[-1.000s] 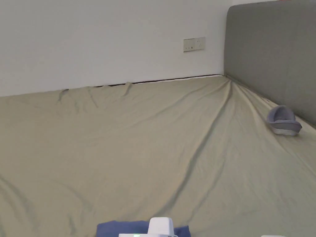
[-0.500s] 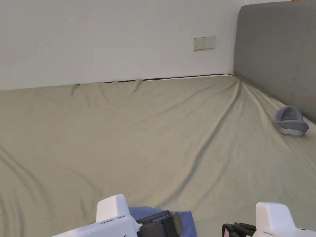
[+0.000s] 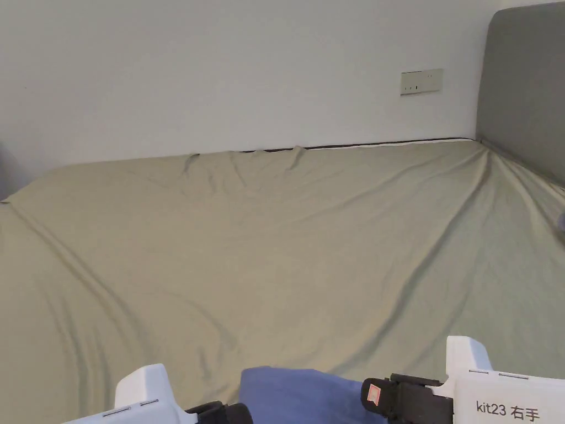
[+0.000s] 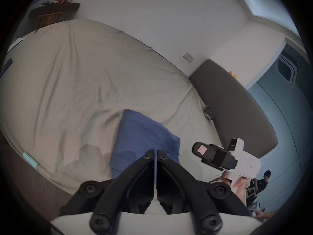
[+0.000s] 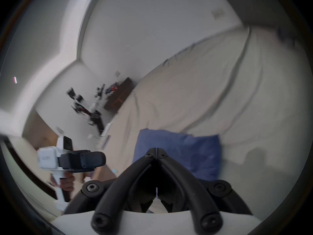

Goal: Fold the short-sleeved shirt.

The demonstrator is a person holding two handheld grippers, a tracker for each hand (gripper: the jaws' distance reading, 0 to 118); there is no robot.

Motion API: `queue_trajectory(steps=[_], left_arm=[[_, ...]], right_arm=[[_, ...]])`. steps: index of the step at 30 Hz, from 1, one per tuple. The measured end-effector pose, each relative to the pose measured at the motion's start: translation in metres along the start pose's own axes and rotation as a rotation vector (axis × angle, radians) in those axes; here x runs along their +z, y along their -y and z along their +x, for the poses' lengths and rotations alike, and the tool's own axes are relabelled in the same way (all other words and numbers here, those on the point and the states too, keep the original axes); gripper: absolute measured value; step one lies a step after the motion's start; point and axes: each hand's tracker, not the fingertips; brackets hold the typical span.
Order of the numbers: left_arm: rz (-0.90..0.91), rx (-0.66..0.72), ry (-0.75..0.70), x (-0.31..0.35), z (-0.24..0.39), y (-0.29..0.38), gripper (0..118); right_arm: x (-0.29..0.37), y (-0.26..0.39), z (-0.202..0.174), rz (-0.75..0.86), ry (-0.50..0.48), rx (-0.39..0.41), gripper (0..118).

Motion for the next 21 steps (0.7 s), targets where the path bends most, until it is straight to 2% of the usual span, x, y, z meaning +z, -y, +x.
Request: queue_trajectory(steps=[2,4,5,6,7,8,9,10,11,12,13,15,18,19,21], left_arm=[[-0.006,0.002,-0.015,-0.007,-0.007,-0.009,0],[-0.014,0.011,-0.022,-0.019,-0.013,-0.015,0],[-0.024,0.018,-0.016,-0.026,-0.017,-0.018,0],[-0.038,0.026,-0.016,-0.033,-0.019,-0.022,0],[-0.051,0.033,-0.024,-0.042,-0.021,-0.023,1],[-0.062,0.036,-0.033,-0.050,-0.023,-0.025,12],[-0.074,0.031,-0.048,-0.057,-0.025,-0.027,33],[-0.089,0.023,-0.089,-0.066,-0.026,-0.029,72],[-0.100,0.017,-0.149,-0.077,-0.028,-0.030,103],[-0.108,0.028,-0.183,-0.086,-0.029,-0.029,118],[-0.134,0.025,-0.202,-0.094,-0.031,-0.029,115],[-0.206,-0.025,-0.150,-0.103,-0.038,-0.034,115],[-0.279,-0.001,-0.071,-0.119,-0.038,-0.036,111],[-0.281,-0.012,-0.054,-0.123,-0.038,-0.035,98],[-0.283,-0.015,-0.046,-0.132,-0.033,-0.038,62]], right_arm=[[-0.023,0.007,0.026,-0.082,0.016,-0.121,0],[-0.043,0.015,0.044,-0.147,0.083,-0.099,0],[-0.054,0.022,0.054,-0.222,0.188,-0.076,0],[-0.060,0.026,0.058,-0.243,0.208,-0.062,0],[-0.058,0.027,0.058,-0.125,0.054,-0.113,0],[-0.047,0.024,0.065,-0.125,0.078,-0.202,0],[-0.050,0.027,0.069,-0.162,0.099,-0.157,0],[-0.049,0.027,0.069,-0.166,0.085,-0.095,0],[-0.049,0.027,0.069,-0.174,0.102,-0.071,0],[-0.050,0.026,0.069,-0.174,0.102,-0.082,0],[-0.050,0.021,0.060,-0.179,0.103,-0.076,0],[-0.050,0.021,0.060,-0.182,0.101,-0.074,0],[-0.049,0.020,0.061,-0.182,0.097,-0.080,0],[-0.049,0.021,0.060,-0.182,0.098,-0.082,0],[-0.049,0.020,0.054,-0.182,0.103,-0.074,0]])
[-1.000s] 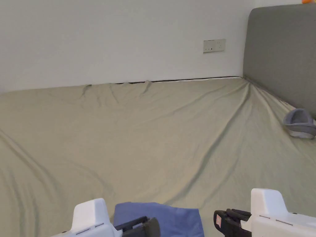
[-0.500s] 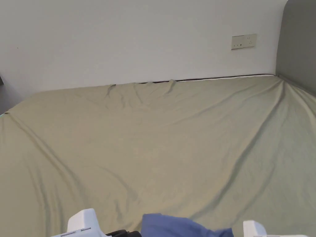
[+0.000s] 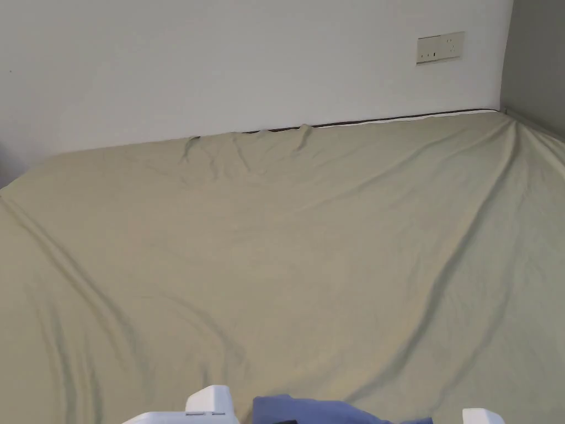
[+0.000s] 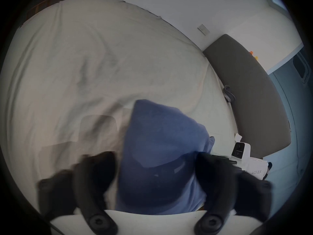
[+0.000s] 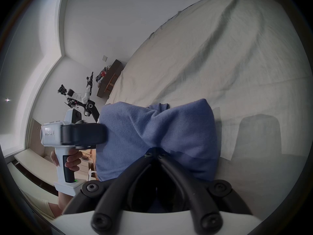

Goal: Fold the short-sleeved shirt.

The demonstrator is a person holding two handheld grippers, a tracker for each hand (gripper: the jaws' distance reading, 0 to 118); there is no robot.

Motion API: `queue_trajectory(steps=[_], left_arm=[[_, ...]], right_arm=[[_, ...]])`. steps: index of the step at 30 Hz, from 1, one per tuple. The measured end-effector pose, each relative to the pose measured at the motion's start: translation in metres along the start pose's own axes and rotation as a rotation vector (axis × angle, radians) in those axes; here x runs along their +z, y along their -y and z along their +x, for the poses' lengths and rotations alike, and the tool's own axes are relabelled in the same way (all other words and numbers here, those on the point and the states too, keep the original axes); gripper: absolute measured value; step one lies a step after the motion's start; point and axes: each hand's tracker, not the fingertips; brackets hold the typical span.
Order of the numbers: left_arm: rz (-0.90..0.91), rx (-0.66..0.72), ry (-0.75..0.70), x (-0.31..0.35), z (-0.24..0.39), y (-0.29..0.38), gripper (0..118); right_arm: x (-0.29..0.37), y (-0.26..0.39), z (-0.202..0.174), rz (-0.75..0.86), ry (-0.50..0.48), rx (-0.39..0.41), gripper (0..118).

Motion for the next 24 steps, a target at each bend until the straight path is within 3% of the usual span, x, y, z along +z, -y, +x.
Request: queue_trajectory(steps=[8,12,15,19,24], left_arm=[[-0.086,-0.084,0.063,0.020,-0.014,-0.028,43],[-0.028,-0.232,-0.155,0.064,-0.012,-0.057,42],[0.007,-0.153,-0.206,0.108,-0.034,-0.074,42],[0.021,-0.189,-0.372,0.172,-0.077,-0.091,42],[-0.009,0.013,-0.574,0.195,-0.162,-0.107,41]], right_arm=[[0.035,-0.005,-0.034,0.012,0.153,0.159,0],[0.048,-0.006,-0.047,0.078,0.127,0.142,0],[0.049,-0.008,-0.058,0.130,0.120,0.132,0],[0.044,-0.006,-0.075,0.138,0.123,0.125,0],[0.033,-0.008,-0.065,0.118,0.147,0.114,0]])
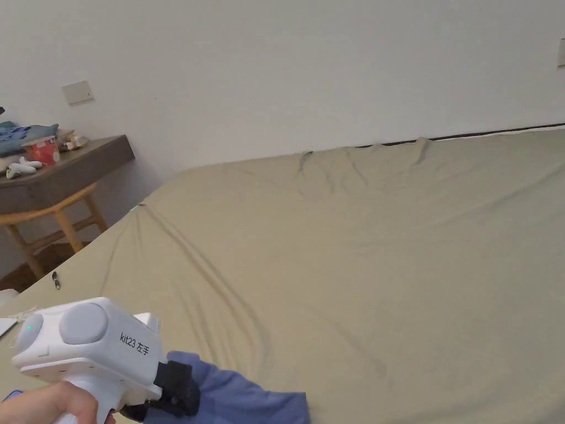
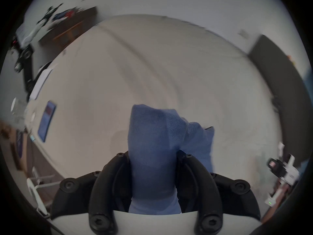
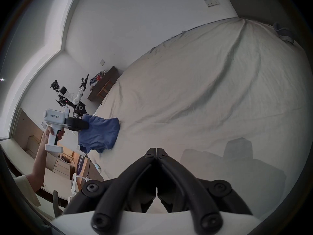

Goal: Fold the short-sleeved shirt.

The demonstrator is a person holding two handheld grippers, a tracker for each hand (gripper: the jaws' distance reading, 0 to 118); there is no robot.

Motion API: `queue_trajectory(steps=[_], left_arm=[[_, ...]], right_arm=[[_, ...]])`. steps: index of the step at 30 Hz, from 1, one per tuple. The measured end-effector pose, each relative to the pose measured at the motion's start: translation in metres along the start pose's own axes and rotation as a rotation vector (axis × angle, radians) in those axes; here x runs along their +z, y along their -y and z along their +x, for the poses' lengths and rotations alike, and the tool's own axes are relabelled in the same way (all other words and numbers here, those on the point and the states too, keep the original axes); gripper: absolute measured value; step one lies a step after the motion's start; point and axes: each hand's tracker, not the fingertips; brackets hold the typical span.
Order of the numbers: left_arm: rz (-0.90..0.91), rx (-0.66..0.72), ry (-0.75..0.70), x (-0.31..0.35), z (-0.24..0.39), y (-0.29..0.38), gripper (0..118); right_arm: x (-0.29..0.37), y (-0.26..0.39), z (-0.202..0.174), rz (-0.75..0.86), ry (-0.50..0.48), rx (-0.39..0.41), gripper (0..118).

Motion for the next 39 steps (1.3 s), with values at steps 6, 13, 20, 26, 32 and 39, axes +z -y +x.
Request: queue_trajectory(steps=[6,13,20,26,32,39], left_arm=[[-0.085,0.080,-0.024,-0.063,-0.026,-0.006,62],[-0.022,0.045,-0.054,-0.017,-0.056,-0.004,95],[0.292,0.097,-0.271,0.099,-0.017,0.028,35],[0.673,-0.256,0.044,0.200,0.095,0.077,9],[0.967,-0.120,0.247,0.213,0.158,0.154,9],[0.736,0.003,0.363,0.159,0.189,0.224,9]], right_arm=[[-0.016,0.001,-0.006,-0.052,0.023,0.001,0],[-0.010,-0.009,-0.015,-0.008,0.061,0.024,0],[0.009,-0.016,-0.039,0.098,0.099,0.102,0],[0.069,-0.026,-0.119,0.302,0.281,0.232,0],[0.153,-0.005,-0.159,0.700,0.500,0.377,0],[0.182,0.040,-0.168,0.738,0.515,0.486,0]])
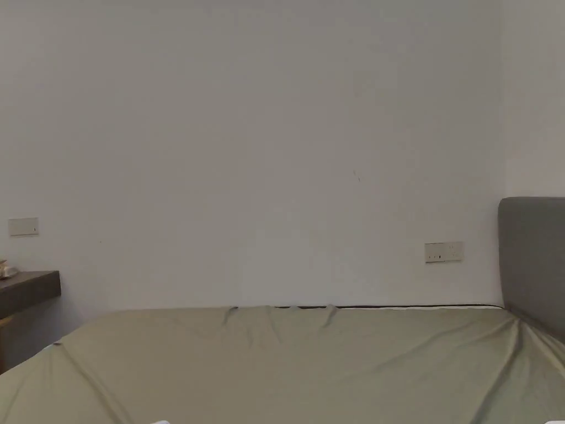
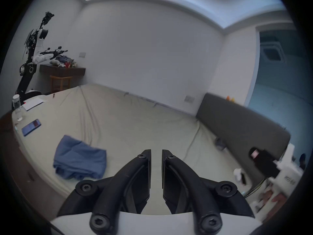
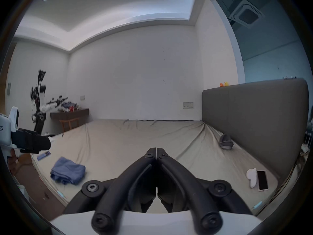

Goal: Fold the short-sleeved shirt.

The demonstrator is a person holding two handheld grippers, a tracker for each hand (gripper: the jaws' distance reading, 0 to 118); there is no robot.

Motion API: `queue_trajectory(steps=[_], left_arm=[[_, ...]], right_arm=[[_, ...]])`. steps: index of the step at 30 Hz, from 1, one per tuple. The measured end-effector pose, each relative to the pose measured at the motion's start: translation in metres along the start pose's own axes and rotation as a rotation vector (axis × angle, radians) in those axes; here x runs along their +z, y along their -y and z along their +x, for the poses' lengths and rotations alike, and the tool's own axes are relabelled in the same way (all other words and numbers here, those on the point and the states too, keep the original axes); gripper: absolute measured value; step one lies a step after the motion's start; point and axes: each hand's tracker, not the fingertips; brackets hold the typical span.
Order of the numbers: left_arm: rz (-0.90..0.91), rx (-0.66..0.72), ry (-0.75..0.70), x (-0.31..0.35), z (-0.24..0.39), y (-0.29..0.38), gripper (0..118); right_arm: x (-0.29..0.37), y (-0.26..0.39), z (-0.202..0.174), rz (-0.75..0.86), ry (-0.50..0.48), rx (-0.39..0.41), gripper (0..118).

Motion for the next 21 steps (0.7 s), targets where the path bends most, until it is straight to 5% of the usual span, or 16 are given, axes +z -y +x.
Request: queue_trajectory(steps=[4,6,13,15,16,17,18,19,20,21], left_arm=[[0.061,-0.190,-0.148,0.014,0.023,0.001,9],[0.076,-0.152,-0.072,0.019,0.019,-0.002,9],[0.103,-0.169,-0.084,0.032,0.023,-0.004,9],[0.107,-0.158,-0.074,0.034,0.023,-0.004,15],[0.105,-0.142,-0.074,0.034,0.023,-0.004,31],[0.103,-0.114,-0.089,0.034,0.025,-0.005,52],[0.108,-0.100,-0.108,0.033,0.026,-0.005,84],[0.104,-0.098,-0.120,0.030,0.028,-0.006,118],[0.085,-0.113,-0.154,0.025,0.030,-0.006,114],[0.101,-0.149,-0.161,0.031,0.034,-0.004,115]], right_arm=[[0.015,0.003,0.003,0.025,0.042,0.031,0],[0.019,0.003,0.009,0.009,0.033,-0.028,0],[0.028,-0.002,0.010,0.049,0.065,0.004,0],[0.029,-0.003,0.012,0.060,0.077,0.001,0],[0.029,-0.003,0.013,0.061,0.081,-0.001,1],[0.030,-0.003,0.012,0.054,0.085,-0.003,10],[0.030,-0.004,0.013,0.044,0.090,-0.005,36],[0.029,-0.005,0.014,0.029,0.100,-0.004,89],[0.025,-0.006,0.014,0.019,0.108,0.000,118],[0.022,-0.005,0.014,-0.029,0.133,-0.034,114]])
